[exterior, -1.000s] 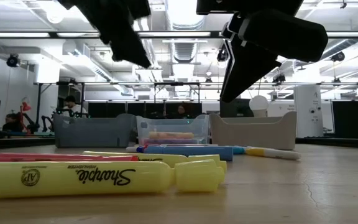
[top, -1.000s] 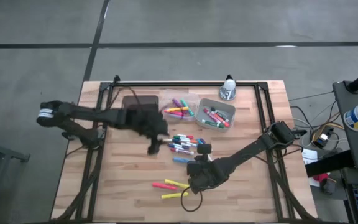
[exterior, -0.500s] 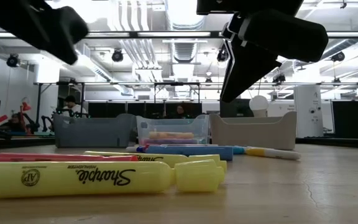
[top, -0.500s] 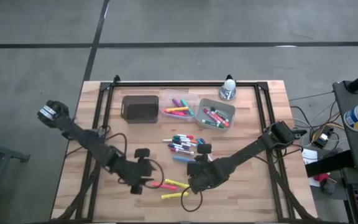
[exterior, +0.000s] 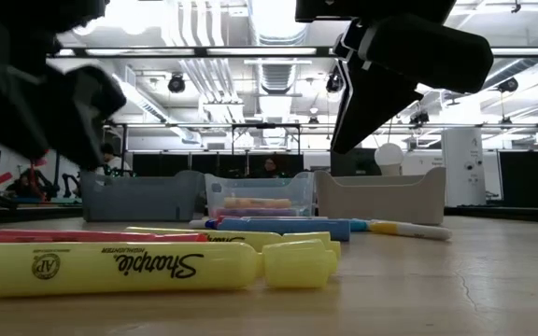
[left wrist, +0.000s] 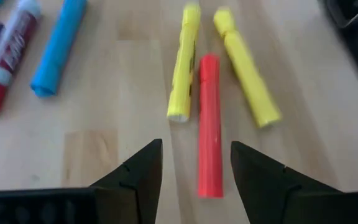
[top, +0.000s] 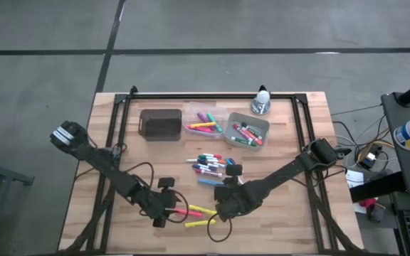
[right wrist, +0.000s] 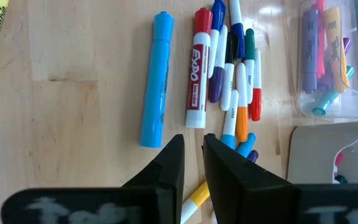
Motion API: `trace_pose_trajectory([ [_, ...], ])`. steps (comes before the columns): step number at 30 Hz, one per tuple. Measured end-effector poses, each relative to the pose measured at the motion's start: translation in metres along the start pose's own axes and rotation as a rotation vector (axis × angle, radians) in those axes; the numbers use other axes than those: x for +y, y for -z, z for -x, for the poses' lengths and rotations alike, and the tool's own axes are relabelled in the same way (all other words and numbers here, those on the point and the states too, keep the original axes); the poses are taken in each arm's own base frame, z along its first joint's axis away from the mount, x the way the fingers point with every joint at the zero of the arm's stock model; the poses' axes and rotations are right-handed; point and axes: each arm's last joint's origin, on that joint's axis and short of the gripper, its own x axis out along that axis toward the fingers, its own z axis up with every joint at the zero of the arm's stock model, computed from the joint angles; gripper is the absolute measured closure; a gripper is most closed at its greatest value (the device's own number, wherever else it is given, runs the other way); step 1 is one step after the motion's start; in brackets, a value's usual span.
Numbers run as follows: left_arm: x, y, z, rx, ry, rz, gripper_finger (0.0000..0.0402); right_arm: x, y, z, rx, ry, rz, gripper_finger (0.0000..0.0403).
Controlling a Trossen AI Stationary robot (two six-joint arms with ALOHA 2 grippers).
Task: Pick & Place Markers
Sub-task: Put the orange highlighter into the transparent bin
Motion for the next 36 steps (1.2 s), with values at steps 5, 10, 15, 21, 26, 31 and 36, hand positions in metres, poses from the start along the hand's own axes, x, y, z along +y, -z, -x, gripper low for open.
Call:
trace_pose_trajectory([
  [5, -0.002, 0.011, -0.018, 0.044, -0.017, -0.009, 0.0219, 0.0, 0.0, 0.0, 0.0, 0.0, -0.001, 0.0351],
  [10, -0.006, 0.019, -0.036, 0.073, 0.006, -0.013, 0.0219, 0.0, 0.0, 0.0, 0.0, 0.0, -0.001, 0.0351],
  [15, -0.007, 0.021, -0.044, 0.084, -0.024, 0.002, 0.0221, 0.0, 0.0, 0.0, -0.001, -0.001, -0.002, 0.0351],
  [21, -0.007, 0.017, -0.041, 0.068, -0.019, 0.011, 0.0276, 0.0, 0.0, 0.0, -0.003, -0.001, -0.003, 0.0351],
  [26, -0.007, 0.013, -0.035, 0.059, -0.002, 0.01, 0.0342, 0.0, 0.0, 0.0, -0.003, -0.001, -0.003, 0.0351],
  [31, -0.006, 0.01, -0.029, 0.054, -0.014, -0.007, 0.0348, 0.0, 0.0, 0.0, -0.003, -0.001, -0.003, 0.0351],
  [36, -0.003, 0.004, -0.017, 0.057, -0.04, -0.021, 0.0346, 0.0, 0.0, 0.0, -0.002, -0.001, -0.003, 0.0351],
])
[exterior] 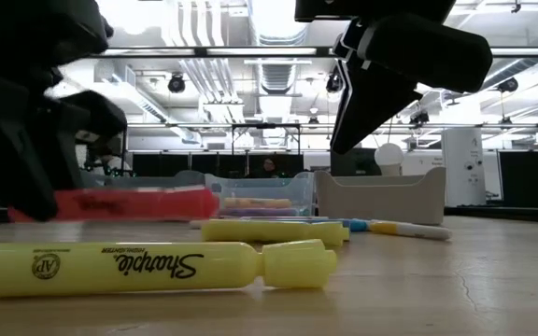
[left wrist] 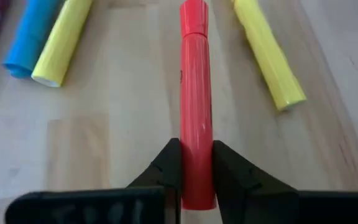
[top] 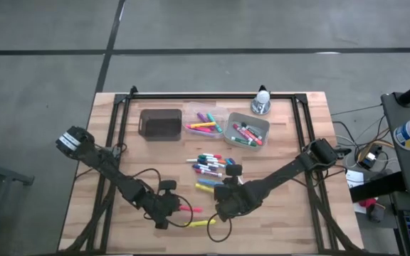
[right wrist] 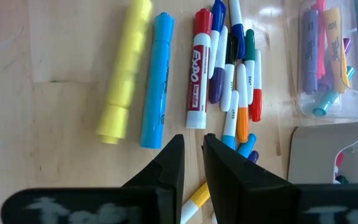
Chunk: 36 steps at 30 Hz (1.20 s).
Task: Pick & Place Markers
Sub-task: Put the orange highlighter into the transparent bin
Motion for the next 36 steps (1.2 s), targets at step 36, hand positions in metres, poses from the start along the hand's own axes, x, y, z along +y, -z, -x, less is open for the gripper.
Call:
trace_pose_trajectory([
  [36, 0.275, -0.058, 0.086, -0.209, -0.491, 0.281, 0.0333, 0.001, -0.002, 0.0, -0.014, -0.005, -0.001, 0.0351],
])
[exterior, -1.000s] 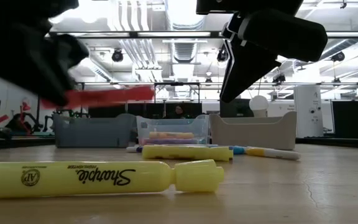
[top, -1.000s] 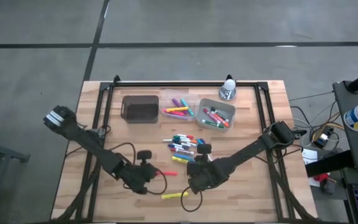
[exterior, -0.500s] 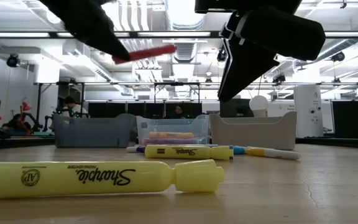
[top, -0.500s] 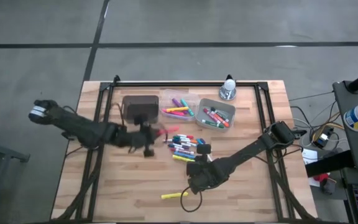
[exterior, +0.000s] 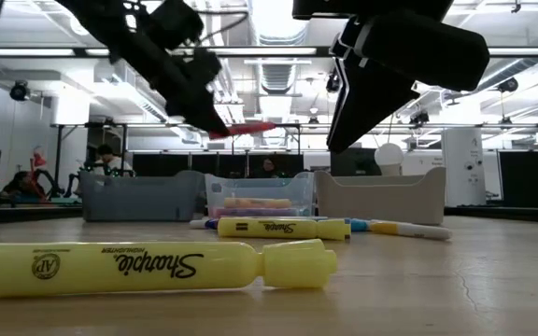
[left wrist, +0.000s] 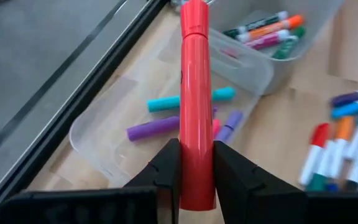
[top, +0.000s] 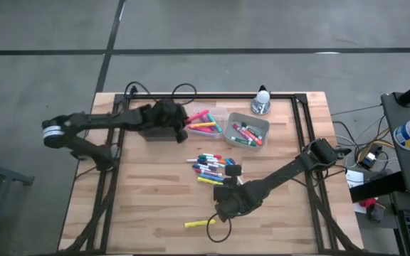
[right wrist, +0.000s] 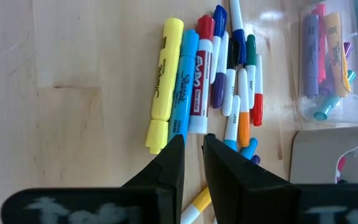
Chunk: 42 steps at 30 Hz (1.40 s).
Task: Pick & Place Markers
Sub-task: Put the orange highlighter into the transparent bin, then put the yellow highlighter into the transparent bin
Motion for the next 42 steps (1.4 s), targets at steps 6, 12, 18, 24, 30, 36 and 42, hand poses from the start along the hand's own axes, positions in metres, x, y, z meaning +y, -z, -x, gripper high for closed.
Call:
trace_pose_trajectory([
  [6, 0.01, -0.003, -0.036, 0.086, 0.002, -0.014, 0.0333, 0.0, 0.0, 0.0, -0.001, 0.001, -0.001, 0.0351],
  [12, 0.009, -0.006, -0.062, 0.157, 0.009, -0.035, 0.0333, 0.0, 0.0, 0.0, -0.002, 0.0, -0.001, 0.0351],
  [18, 0.009, -0.009, -0.073, 0.233, 0.011, -0.047, 0.0332, 0.0, 0.0, 0.0, -0.001, 0.0, -0.001, 0.0351],
  [24, 0.009, -0.007, -0.075, 0.243, -0.005, -0.035, 0.0331, 0.0, 0.0, 0.0, -0.001, 0.0, -0.001, 0.0351],
  [30, 0.009, -0.008, -0.074, 0.245, -0.006, -0.037, 0.0287, 0.0, 0.0, 0.0, -0.001, 0.0, -0.001, 0.0351],
  [36, 0.01, -0.008, -0.072, 0.251, -0.027, -0.041, 0.0235, 0.0, 0.0, 0.0, -0.001, 0.0, -0.001, 0.0351],
  [42, 0.007, -0.017, -0.05, 0.233, -0.012, -0.045, 0.0231, 0.0, -0.001, 0.0, -0.005, -0.002, -0.005, 0.0351],
])
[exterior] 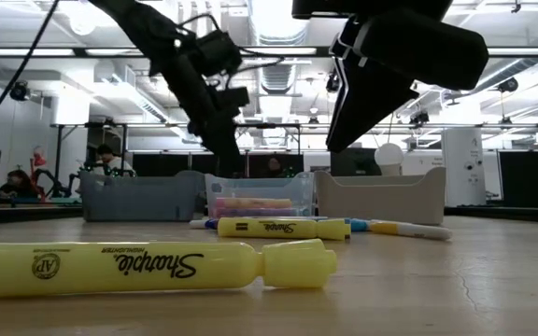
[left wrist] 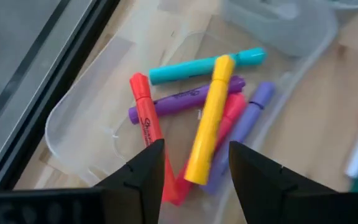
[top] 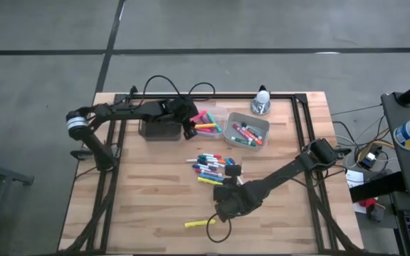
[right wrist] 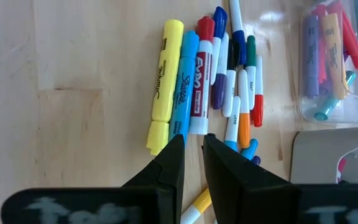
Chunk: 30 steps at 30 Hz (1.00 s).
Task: Pick & Place Markers
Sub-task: Put the yellow highlighter into the transparent bin
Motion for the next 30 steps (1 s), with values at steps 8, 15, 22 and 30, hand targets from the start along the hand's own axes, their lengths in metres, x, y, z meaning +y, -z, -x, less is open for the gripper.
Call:
trace_pose_trajectory([
  [8, -0.02, -0.008, 0.062, -0.111, 0.126, 0.004, 0.0231, 0.006, -0.01, 0.0, -0.08, -0.072, -0.071, 0.0348],
  [15, -0.059, -0.002, 0.124, -0.249, 0.276, -0.066, 0.0231, 0.009, -0.016, -0.002, -0.102, -0.171, -0.092, 0.0285],
  [22, -0.097, 0.033, 0.161, -0.346, 0.464, -0.119, 0.0232, 0.0, -0.017, -0.012, -0.083, -0.156, -0.047, 0.0226],
  [30, -0.122, 0.076, 0.166, -0.509, 0.649, -0.023, 0.0232, -0.011, -0.02, -0.026, -0.054, -0.206, -0.067, 0.0232],
])
